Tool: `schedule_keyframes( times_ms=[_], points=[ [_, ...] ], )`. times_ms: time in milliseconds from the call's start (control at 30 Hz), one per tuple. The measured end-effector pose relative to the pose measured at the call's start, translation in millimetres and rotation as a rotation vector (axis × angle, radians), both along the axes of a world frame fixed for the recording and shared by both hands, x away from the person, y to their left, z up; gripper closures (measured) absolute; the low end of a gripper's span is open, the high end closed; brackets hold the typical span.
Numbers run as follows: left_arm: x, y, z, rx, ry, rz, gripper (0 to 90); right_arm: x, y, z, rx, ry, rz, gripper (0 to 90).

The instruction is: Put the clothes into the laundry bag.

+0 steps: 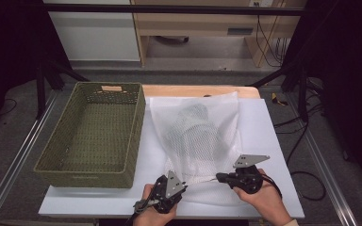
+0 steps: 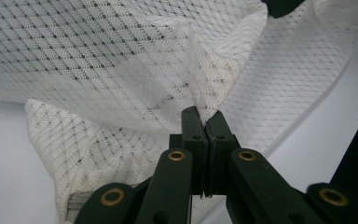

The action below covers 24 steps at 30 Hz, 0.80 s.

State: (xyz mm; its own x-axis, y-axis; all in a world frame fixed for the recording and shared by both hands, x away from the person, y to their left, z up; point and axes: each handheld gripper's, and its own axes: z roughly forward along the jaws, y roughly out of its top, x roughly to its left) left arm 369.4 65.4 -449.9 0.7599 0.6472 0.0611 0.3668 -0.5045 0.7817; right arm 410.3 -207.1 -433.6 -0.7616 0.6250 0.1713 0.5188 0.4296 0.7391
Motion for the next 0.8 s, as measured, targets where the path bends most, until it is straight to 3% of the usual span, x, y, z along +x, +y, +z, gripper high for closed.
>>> schedule_keyframes(
  times_ms=[133, 267, 400, 500, 567, 667, 800],
  points=[
    [-1.2, 7.0, 1.5, 0.004, -0.009, 0.008, 88.8, -6.0, 5.8, -1.0, -0.006, -0.005, 0.018, 89.4],
    [1.0, 9.2, -4.1, 0.046, -0.033, 0.011, 88.6, -10.1, 12.3, -2.4, -0.015, -0.014, 0.037, 89.4],
    [7.6, 8.3, -11.8, 0.066, -0.07, 0.026, 88.1, -9.6, 15.9, -7.0, -0.036, -0.021, 0.015, 89.3],
    [13.4, 7.8, -15.4, 0.059, -0.068, 0.038, 87.3, -8.6, 19.8, -10.3, -0.066, -0.047, -0.002, 89.3],
    [15.0, 7.7, -16.6, 0.044, -0.065, 0.048, 82.1, -7.7, 22.1, -13.6, -0.094, -0.06, -0.012, 89.2],
    [9.7, 8.0, -14.5, 0.053, -0.074, 0.024, 75.2, -5.8, 21.3, -17.9, -0.11, -0.057, -0.021, 89.2],
    [-1.0, 13.1, -9.6, 0.049, -0.095, 0.028, 56.0, -4.0, 20.1, -21.3, -0.122, -0.054, -0.036, 89.1]
  ],
)
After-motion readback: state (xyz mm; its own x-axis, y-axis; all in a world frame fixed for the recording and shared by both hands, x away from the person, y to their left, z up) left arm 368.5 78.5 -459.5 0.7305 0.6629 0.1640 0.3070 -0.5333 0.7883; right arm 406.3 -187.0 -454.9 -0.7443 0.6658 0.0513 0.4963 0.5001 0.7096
